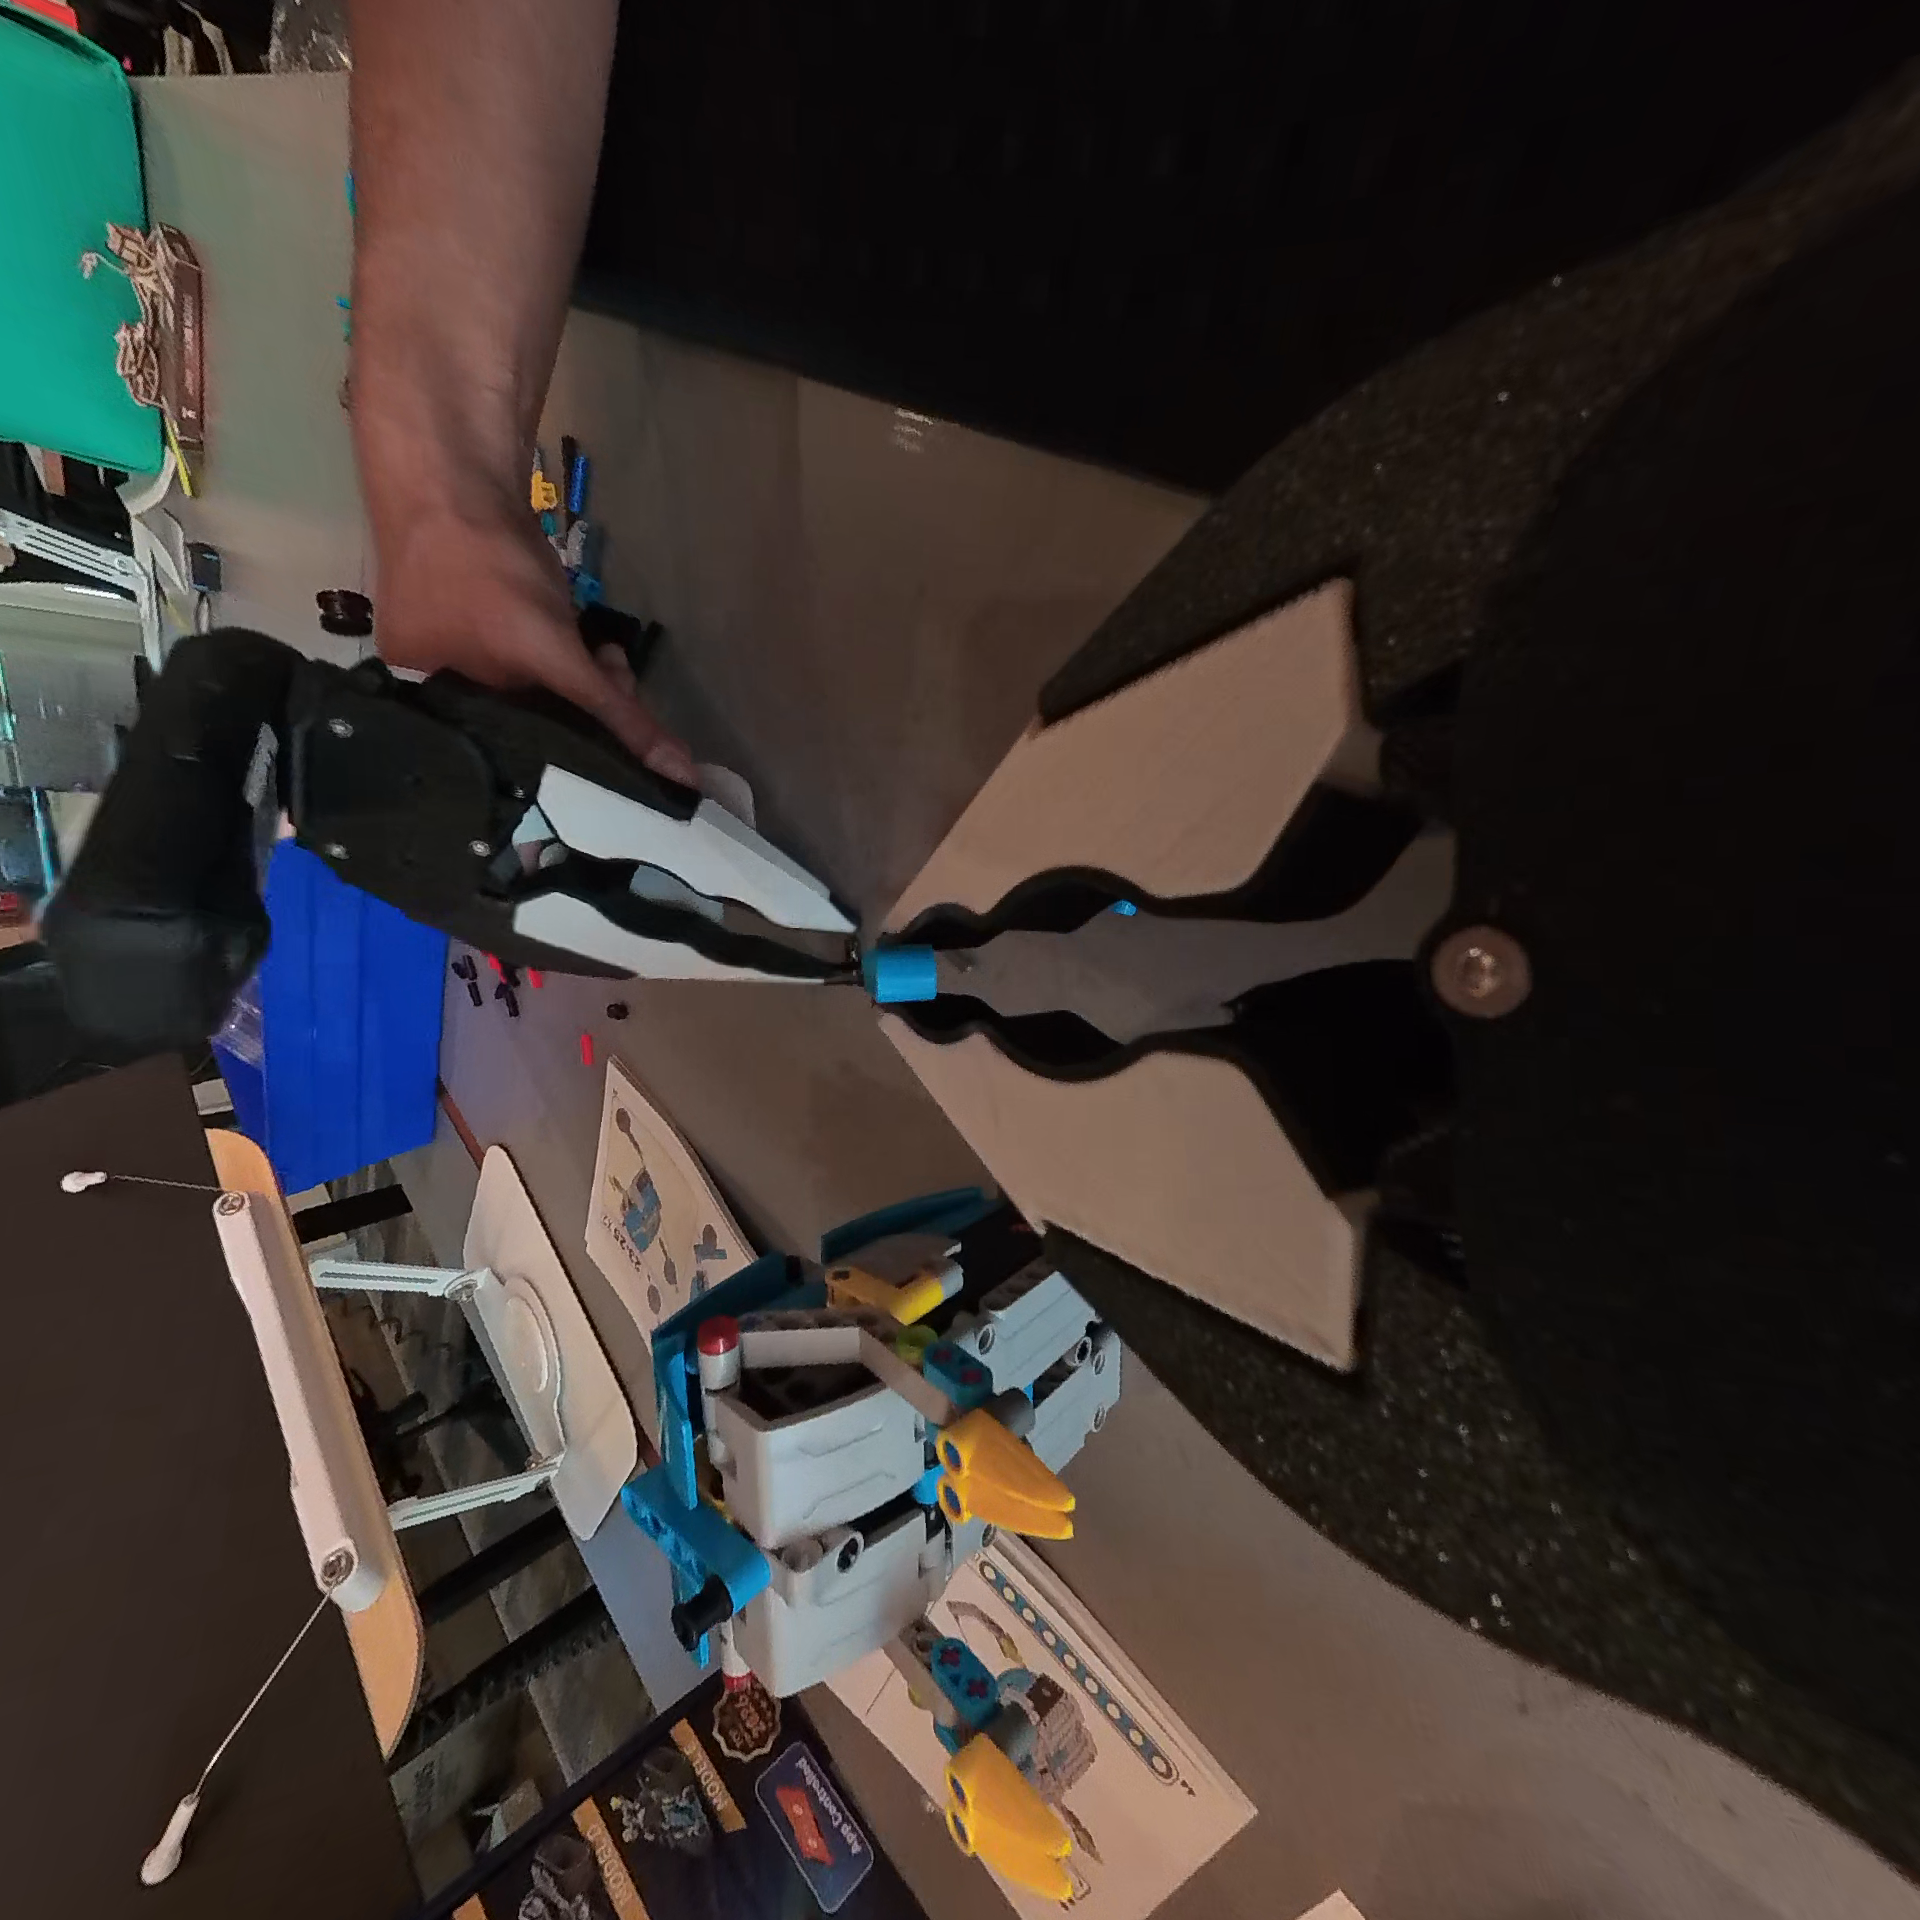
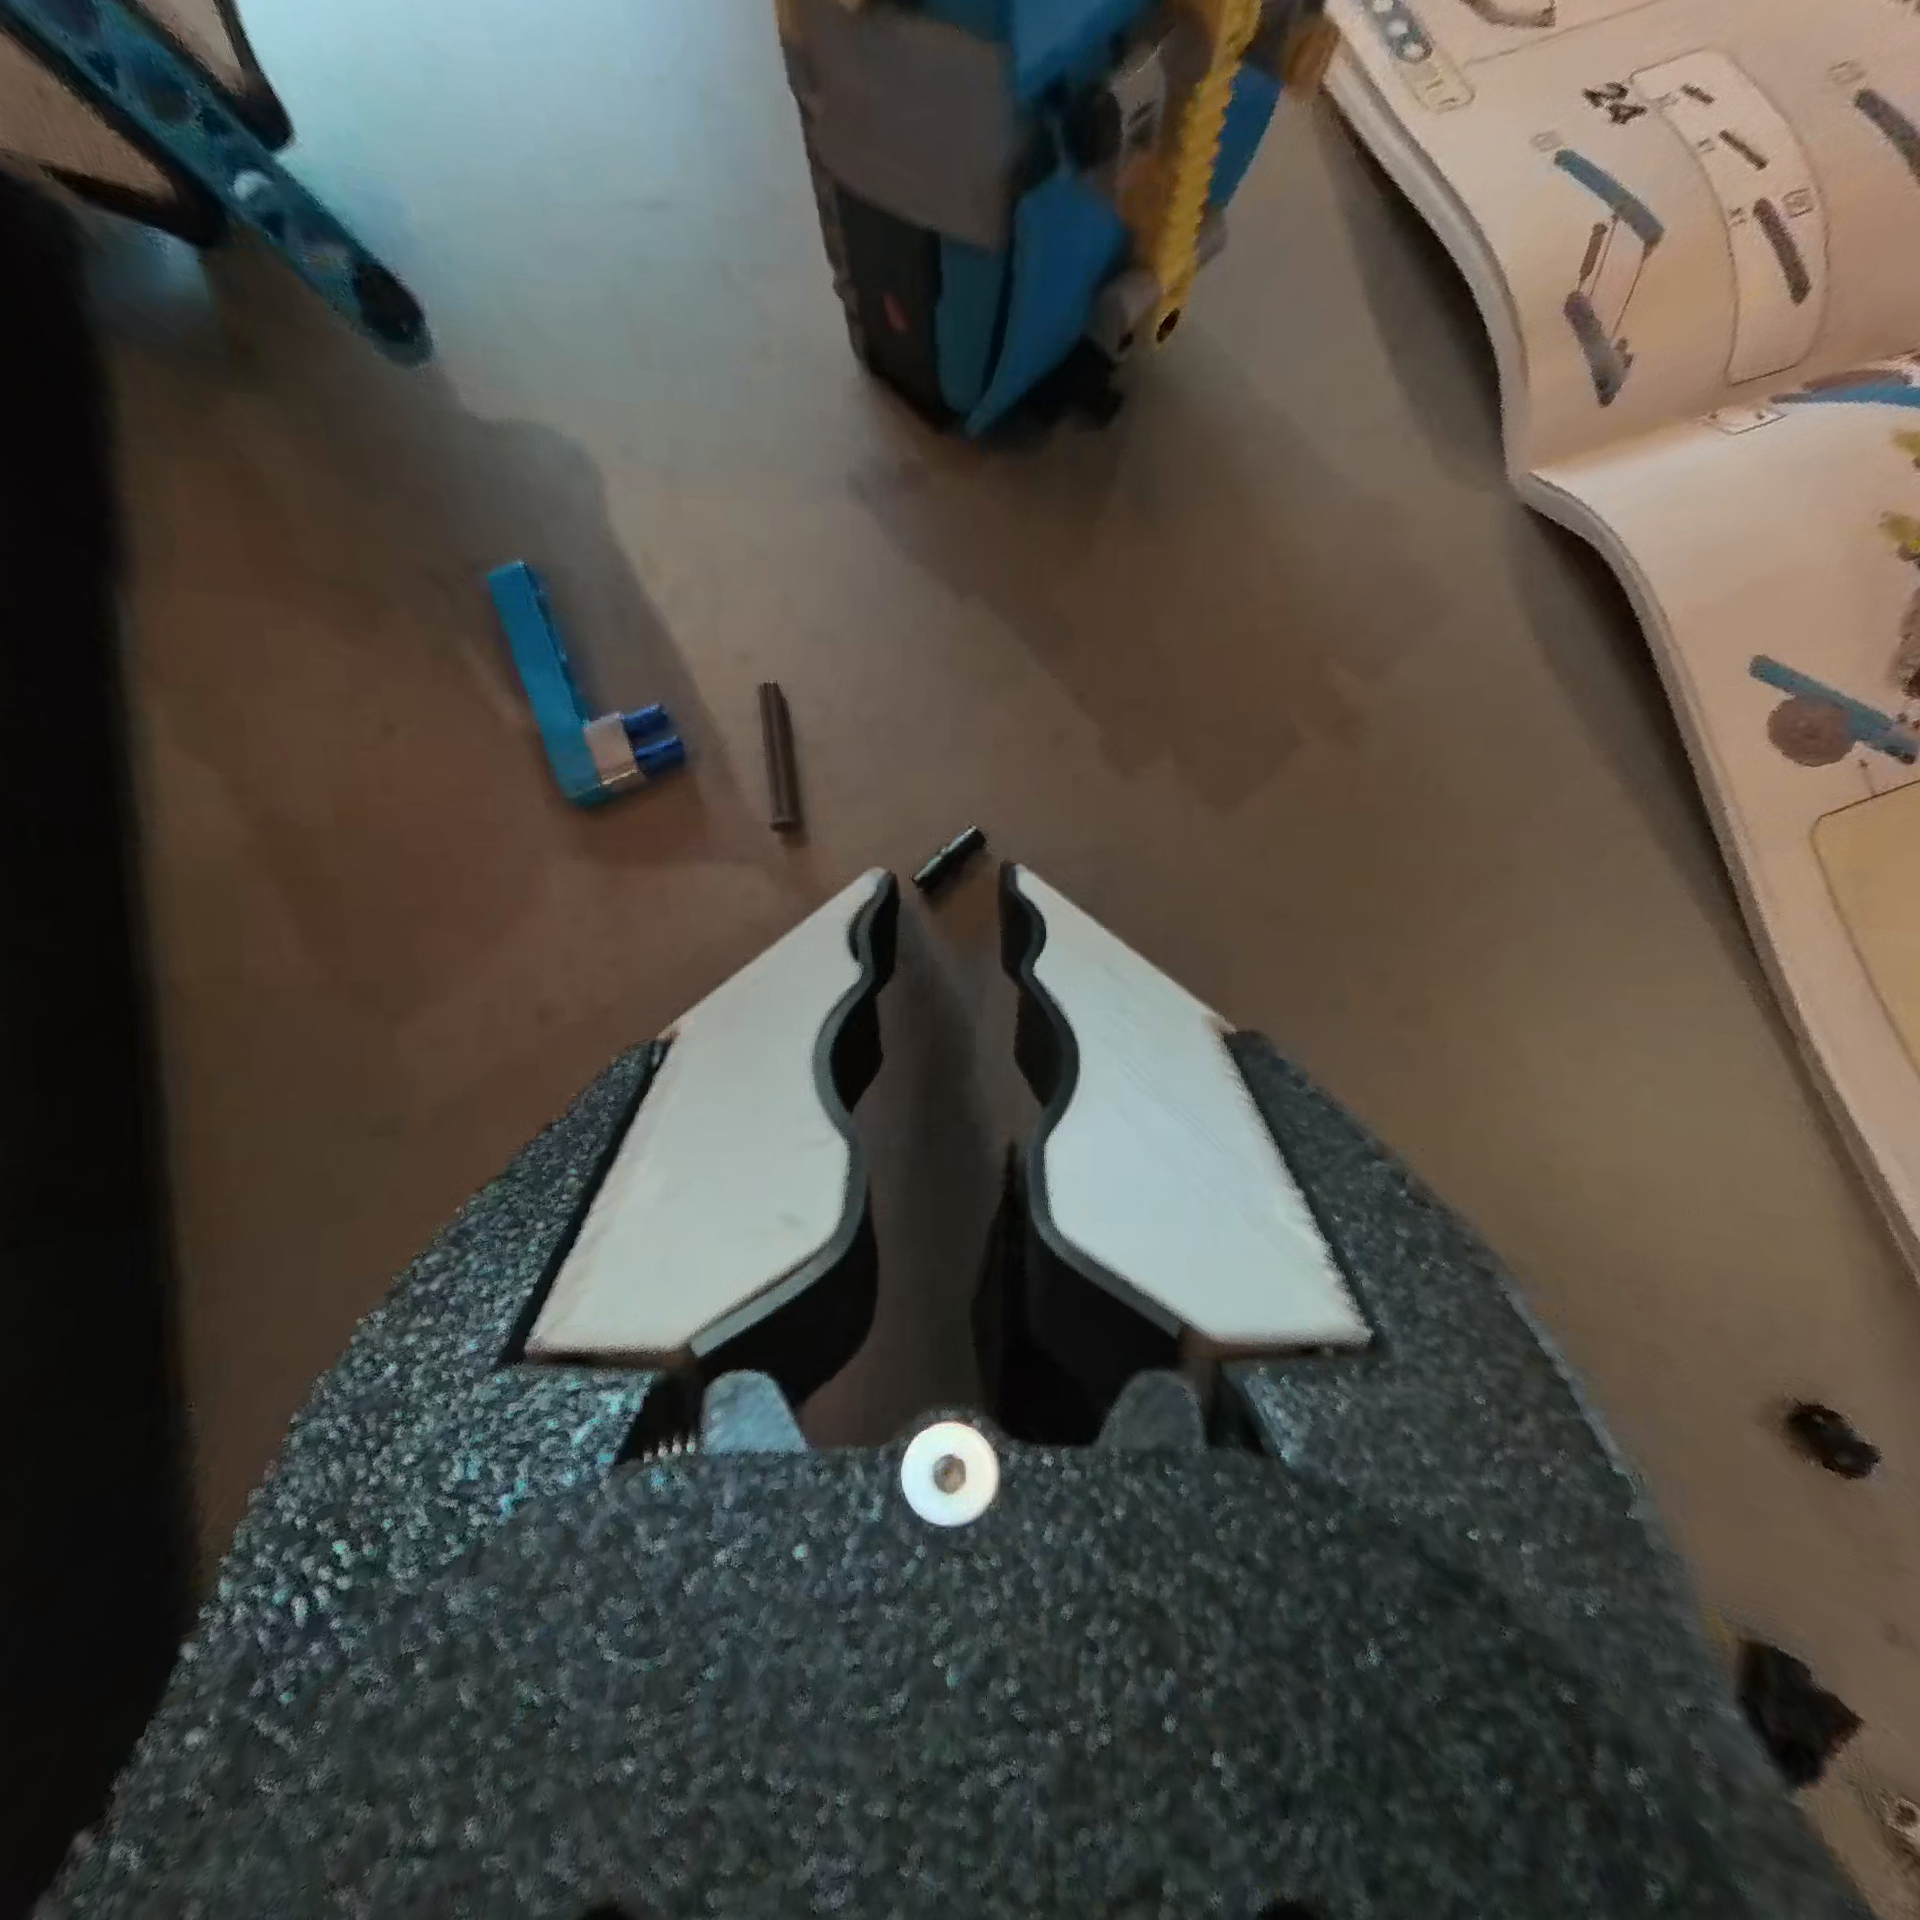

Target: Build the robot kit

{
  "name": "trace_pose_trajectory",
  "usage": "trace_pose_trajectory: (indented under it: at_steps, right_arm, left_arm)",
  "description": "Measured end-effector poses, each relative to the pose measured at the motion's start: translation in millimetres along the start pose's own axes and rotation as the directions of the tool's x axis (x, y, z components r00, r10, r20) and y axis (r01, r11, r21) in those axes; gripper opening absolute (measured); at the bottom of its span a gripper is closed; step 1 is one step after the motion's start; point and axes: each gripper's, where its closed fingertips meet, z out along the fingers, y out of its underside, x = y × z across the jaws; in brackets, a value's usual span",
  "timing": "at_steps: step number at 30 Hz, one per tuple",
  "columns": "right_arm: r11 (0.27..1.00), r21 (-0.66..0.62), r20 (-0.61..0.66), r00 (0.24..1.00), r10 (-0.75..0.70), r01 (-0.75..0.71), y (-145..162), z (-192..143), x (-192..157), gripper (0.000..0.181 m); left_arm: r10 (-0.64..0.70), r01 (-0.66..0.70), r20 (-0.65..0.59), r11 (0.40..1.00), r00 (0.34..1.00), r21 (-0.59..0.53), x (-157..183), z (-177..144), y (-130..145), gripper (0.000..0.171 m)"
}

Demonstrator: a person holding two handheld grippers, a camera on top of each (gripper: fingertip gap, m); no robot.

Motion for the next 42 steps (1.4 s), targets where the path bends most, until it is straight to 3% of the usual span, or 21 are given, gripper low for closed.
trace_pose_trajectory:
  at_steps: [12, 17, 21, 25, 30, 35, 42]
  right_arm:
    - [0.999, 0.033, 0.002, 0.999, -0.038, 0.038, -5.4, 7.5, -8.1, 0.005]
    - [0.932, 0.361, 0.202, 0.978, -0.060, -0.018, -72.5, -13.6, -55.7, 0.005]
    - [0.876, 0.461, 0.287, 0.958, 0.005, -0.143, -107.3, -14.2, -78.8, 0.005]
    - [0.878, 0.451, 0.277, 0.960, 0.036, -0.162, -114.2, -3.4, -87.5, 0.005]
    - [0.860, 0.462, 0.313, 0.947, 0.072, -0.218, -115.8, -6.3, -87.6, 0.004]
    - [0.886, 0.437, 0.265, 0.964, 0.040, -0.157, -109.5, -6.3, -86.2, 0.004]
    - [0.901, 0.412, 0.248, 0.968, 0.034, -0.138, -104.5, -1.6, -86.8, 0.004]
  left_arm:
    - [0.033, -0.030, 0.035, 0.997, 0.999, -0.073, -2.7, 6.1, 11.7, 0.007]
    - [0.025, 0.008, 0.192, 0.986, 0.981, -0.169, -26.7, 8.3, 25.3, 0.007]
    - [-0.003, 0.037, 0.267, 0.992, 0.964, -0.123, -31.5, 5.8, 14.3, 0.007]
    - [0.037, -0.006, 0.344, 0.996, 0.938, -0.090, -37.2, -1.5, 4.0, 0.006]
    - [0.064, -0.029, 0.325, 0.993, 0.944, -0.111, -33.4, 2.6, 6.2, 0.006]
    - [0.158, -0.111, 0.364, 0.983, 0.918, -0.147, -33.2, 1.8, 4.6, 0.007]
    - [0.178, -0.129, 0.375, 0.980, 0.910, -0.151, -33.3, 1.2, 3.4, 0.006]
